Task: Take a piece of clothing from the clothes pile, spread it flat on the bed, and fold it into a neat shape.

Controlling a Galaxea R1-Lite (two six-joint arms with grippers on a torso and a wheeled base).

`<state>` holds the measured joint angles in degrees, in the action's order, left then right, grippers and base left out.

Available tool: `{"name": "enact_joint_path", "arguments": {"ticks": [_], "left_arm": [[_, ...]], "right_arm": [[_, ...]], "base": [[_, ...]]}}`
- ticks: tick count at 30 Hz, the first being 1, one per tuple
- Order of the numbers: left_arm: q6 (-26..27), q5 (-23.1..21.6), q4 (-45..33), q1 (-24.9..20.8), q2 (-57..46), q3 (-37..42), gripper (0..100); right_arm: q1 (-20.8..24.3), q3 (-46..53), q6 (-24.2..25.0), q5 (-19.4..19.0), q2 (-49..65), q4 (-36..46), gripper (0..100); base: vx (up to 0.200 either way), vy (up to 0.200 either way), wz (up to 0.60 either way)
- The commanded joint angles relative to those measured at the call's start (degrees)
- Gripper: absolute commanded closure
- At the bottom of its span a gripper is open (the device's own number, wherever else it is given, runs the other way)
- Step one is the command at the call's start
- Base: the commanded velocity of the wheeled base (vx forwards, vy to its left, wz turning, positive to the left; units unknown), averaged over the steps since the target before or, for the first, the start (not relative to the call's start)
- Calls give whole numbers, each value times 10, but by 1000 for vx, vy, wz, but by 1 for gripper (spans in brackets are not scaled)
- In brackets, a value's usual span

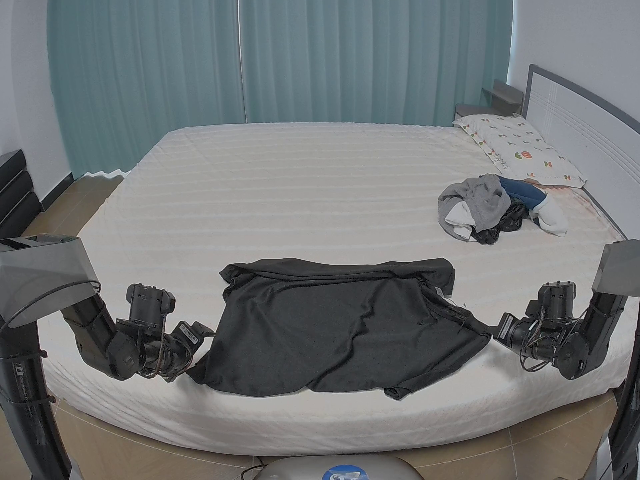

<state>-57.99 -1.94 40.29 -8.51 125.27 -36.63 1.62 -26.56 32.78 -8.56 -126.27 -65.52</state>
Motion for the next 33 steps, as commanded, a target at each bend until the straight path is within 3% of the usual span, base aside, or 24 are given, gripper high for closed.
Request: {"name": "enact_joint_path", "arguments": {"ticks": [1, 6, 7, 14, 26, 27, 33], "left_arm": [[2, 0, 0, 0, 1, 3, 0], [3, 1, -1, 1, -1, 8, 0], [3, 1, -2, 1, -2, 8, 0], [35, 2, 1, -3, 1, 25, 0], [38, 25, 1, -23, 21, 10, 0], [39, 35, 1, -31, 25, 7, 100], [46, 59, 2, -39, 29, 8, 100]], "right_arm": [[-13, -11, 0, 0, 1, 18, 100], [-38, -45, 4, -12, -8, 44, 100], [-43, -51, 4, -17, -16, 44, 0], [-43, -54, 6, -21, -22, 44, 0], [-13, -15, 6, -37, 5, 44, 0], [-10, -7, 3, -38, 9, 45, 0], [15, 31, -9, -60, 23, 51, 0]], "base": [[0, 0, 0], [0, 0, 0], [0, 0, 0], [0, 0, 0], [0, 0, 0], [0, 0, 0], [0, 0, 0]]}}
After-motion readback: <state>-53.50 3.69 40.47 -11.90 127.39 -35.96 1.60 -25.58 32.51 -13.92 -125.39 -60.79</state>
